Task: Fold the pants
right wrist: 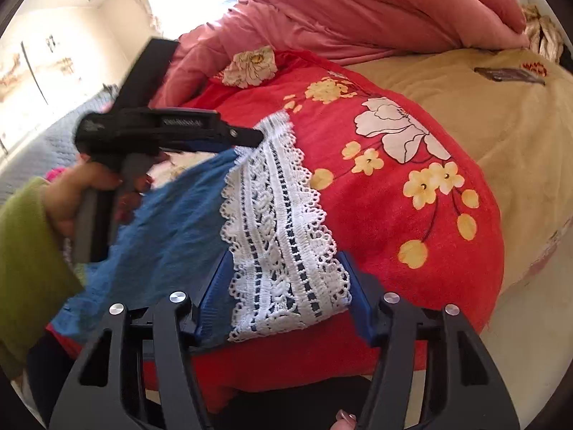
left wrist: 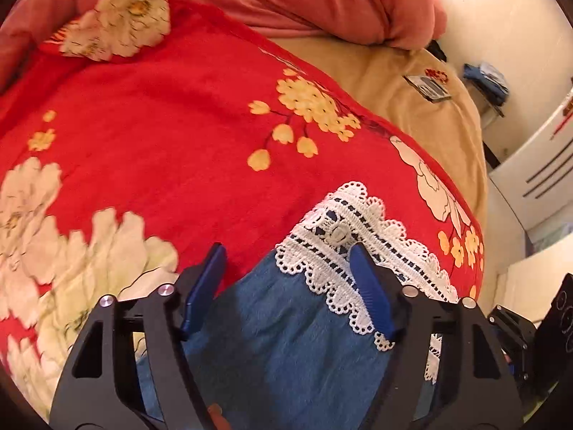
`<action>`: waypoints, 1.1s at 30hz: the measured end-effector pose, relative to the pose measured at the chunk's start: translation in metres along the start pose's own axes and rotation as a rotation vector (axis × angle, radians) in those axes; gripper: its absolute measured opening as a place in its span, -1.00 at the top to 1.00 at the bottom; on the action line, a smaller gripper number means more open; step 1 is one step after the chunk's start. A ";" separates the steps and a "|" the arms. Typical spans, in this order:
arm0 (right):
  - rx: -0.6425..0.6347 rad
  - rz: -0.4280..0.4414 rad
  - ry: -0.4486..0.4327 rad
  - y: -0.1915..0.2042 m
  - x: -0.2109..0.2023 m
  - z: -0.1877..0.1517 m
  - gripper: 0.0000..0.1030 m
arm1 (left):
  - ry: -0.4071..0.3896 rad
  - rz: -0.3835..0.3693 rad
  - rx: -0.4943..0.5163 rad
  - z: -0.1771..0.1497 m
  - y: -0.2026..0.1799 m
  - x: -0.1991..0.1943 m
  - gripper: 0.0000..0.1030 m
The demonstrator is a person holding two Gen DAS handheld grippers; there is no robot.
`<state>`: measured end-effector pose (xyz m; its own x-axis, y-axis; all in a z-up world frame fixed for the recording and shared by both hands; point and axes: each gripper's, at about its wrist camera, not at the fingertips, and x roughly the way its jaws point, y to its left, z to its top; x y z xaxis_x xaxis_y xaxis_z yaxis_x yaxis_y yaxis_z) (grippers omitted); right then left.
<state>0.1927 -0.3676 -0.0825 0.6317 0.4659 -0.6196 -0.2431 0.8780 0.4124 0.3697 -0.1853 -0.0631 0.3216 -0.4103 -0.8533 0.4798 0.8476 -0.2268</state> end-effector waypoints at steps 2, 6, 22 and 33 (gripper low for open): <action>0.028 0.042 0.001 -0.004 0.001 0.001 -0.13 | 0.010 -0.014 0.015 0.001 -0.001 0.004 -0.11; 0.049 0.079 0.017 -0.005 0.008 0.002 -0.18 | 0.016 -0.046 0.057 0.001 -0.006 0.010 -0.09; 0.075 0.191 0.003 0.009 0.006 0.005 0.49 | 0.001 -0.077 0.044 -0.004 -0.010 0.000 0.68; -0.117 0.238 -0.056 0.084 -0.028 0.018 0.50 | -0.154 -0.211 -0.042 -0.026 0.011 -0.074 0.72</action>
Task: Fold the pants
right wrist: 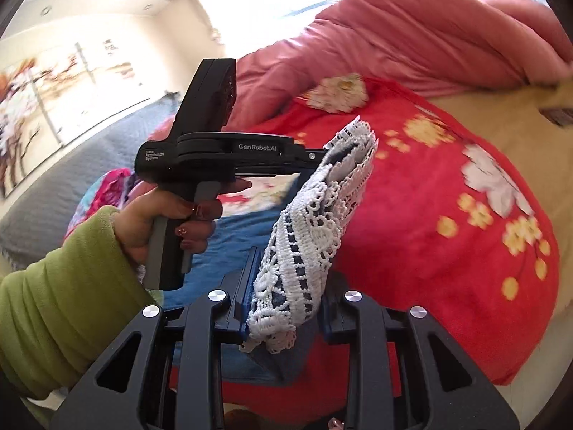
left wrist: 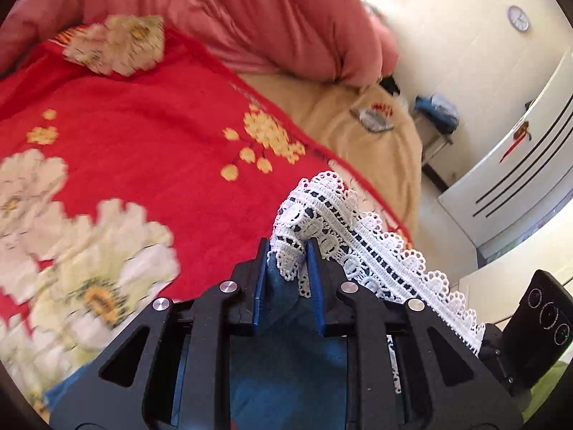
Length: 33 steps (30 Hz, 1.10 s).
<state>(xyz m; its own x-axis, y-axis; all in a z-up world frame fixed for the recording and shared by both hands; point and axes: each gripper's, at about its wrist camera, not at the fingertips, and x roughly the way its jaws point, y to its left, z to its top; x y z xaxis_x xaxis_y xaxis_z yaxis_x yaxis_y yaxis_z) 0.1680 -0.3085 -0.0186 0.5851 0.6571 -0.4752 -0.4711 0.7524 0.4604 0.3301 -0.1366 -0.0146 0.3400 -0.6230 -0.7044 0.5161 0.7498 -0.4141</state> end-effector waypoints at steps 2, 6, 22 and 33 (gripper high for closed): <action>-0.034 0.011 -0.001 0.015 0.000 0.002 0.50 | -0.029 0.011 -0.005 -0.005 0.004 -0.022 0.72; -0.107 0.065 0.026 0.053 0.014 0.002 0.50 | -0.080 0.041 -0.034 -0.027 0.022 -0.070 0.72; -0.416 0.019 0.269 0.144 0.104 -0.059 0.40 | -0.202 0.093 -0.364 -0.099 0.122 -0.144 0.30; -0.488 0.111 0.282 0.177 0.102 -0.083 -0.14 | -0.203 0.146 -0.574 -0.146 0.145 -0.173 -0.12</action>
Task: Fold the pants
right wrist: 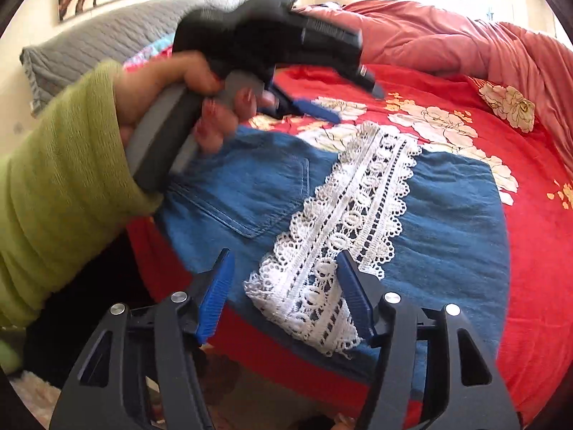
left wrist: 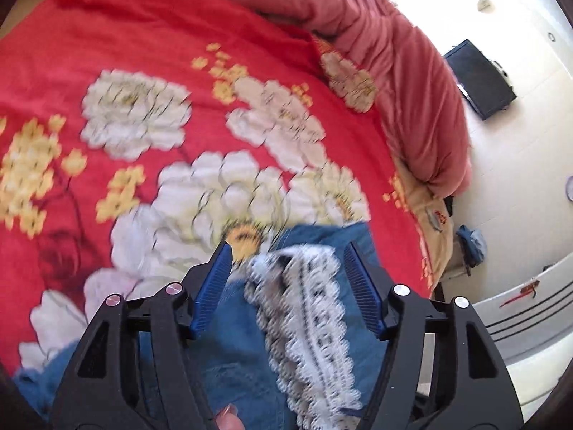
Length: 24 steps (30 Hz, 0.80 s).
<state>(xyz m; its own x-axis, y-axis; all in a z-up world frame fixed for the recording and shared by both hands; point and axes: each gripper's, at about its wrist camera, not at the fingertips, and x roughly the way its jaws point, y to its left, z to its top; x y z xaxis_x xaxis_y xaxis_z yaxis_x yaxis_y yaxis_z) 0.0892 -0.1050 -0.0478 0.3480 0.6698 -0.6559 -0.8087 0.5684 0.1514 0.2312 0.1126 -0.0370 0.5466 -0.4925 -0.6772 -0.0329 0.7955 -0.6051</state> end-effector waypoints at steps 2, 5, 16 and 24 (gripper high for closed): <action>0.031 0.022 -0.023 -0.006 -0.011 0.001 -0.15 | 0.014 0.014 0.007 -0.003 0.000 0.003 -0.17; 0.064 -0.003 -0.061 -0.017 -0.028 0.002 -0.23 | 0.018 0.051 0.045 -0.005 -0.001 0.009 -0.23; 0.248 -0.216 -0.050 -0.083 -0.037 -0.005 -0.31 | 0.079 0.039 0.065 -0.006 -0.002 0.026 -0.26; 0.345 -0.262 -0.018 -0.137 -0.021 0.021 -0.40 | 0.119 0.043 0.100 -0.010 -0.010 0.036 -0.25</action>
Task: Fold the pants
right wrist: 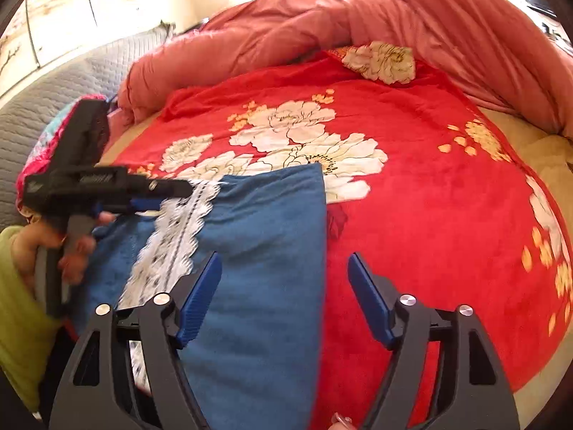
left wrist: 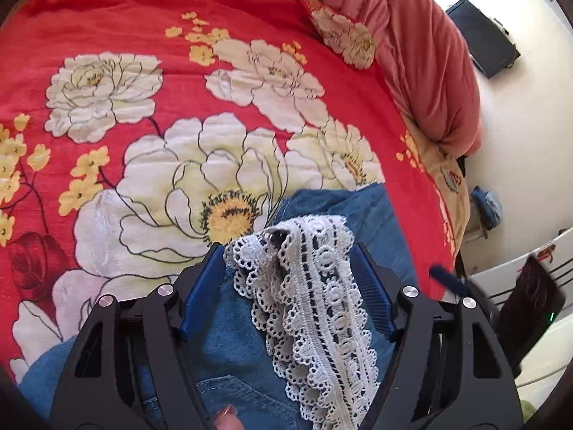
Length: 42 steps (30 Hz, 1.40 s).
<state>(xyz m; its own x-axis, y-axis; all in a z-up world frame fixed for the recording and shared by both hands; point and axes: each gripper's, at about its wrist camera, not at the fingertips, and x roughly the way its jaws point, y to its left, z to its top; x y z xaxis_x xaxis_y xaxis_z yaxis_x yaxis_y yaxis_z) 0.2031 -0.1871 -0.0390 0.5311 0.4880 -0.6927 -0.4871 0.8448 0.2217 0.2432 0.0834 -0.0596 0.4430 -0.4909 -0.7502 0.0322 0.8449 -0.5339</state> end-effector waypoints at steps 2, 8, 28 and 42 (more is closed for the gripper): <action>0.002 -0.011 0.020 -0.004 0.013 0.012 -0.40 | 0.008 0.003 -0.002 -0.001 0.001 0.001 -0.25; -0.039 -0.048 0.072 -0.011 0.048 0.045 -0.40 | 0.008 -0.012 -0.033 0.000 0.008 0.000 -0.25; -0.040 0.119 0.101 -0.008 0.080 0.068 0.72 | -0.032 0.085 0.054 -0.005 -0.009 -0.020 0.67; -0.012 0.027 0.054 -0.015 0.073 0.047 -0.10 | -0.021 0.169 0.098 -0.009 -0.012 -0.012 0.47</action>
<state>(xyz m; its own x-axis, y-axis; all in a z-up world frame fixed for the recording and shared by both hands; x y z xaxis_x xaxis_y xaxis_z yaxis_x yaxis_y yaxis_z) 0.2818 -0.1540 -0.0607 0.4798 0.4981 -0.7223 -0.5095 0.8284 0.2329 0.2294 0.0775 -0.0474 0.4678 -0.3364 -0.8173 0.0419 0.9321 -0.3597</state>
